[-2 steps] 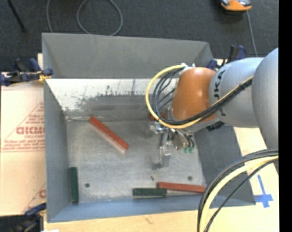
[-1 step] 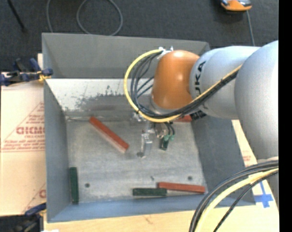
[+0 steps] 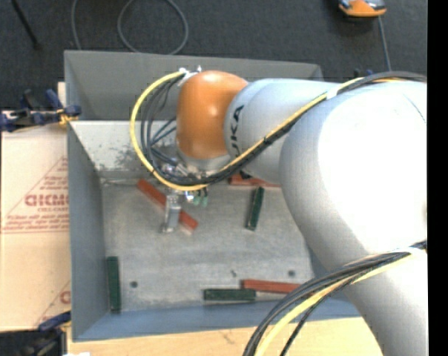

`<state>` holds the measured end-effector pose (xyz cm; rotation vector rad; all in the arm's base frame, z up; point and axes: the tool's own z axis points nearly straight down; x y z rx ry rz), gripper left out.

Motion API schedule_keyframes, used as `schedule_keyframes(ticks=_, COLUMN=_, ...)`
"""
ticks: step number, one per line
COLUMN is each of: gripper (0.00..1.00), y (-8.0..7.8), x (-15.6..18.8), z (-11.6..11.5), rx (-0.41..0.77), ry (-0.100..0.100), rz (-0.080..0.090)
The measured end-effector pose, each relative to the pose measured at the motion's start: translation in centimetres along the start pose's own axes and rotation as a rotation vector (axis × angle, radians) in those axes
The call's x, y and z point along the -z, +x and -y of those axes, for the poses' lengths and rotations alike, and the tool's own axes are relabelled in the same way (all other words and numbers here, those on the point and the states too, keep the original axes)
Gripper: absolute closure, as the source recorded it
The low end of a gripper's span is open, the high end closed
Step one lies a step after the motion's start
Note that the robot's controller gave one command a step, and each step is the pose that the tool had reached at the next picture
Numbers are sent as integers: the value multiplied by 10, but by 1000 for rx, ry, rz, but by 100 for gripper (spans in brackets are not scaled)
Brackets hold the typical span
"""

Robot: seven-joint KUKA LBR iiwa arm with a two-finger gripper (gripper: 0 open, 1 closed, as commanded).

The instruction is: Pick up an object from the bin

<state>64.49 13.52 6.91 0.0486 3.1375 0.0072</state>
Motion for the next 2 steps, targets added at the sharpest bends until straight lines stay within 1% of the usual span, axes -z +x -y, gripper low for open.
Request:
schedule_keyframes(ticks=1, gripper=100, y=-1, x=2, z=5, rx=-1, ry=5, rz=1)
schedule_keyframes(ticks=2, gripper=100, y=3, x=199, z=-39, rx=79, ry=2, rz=10)
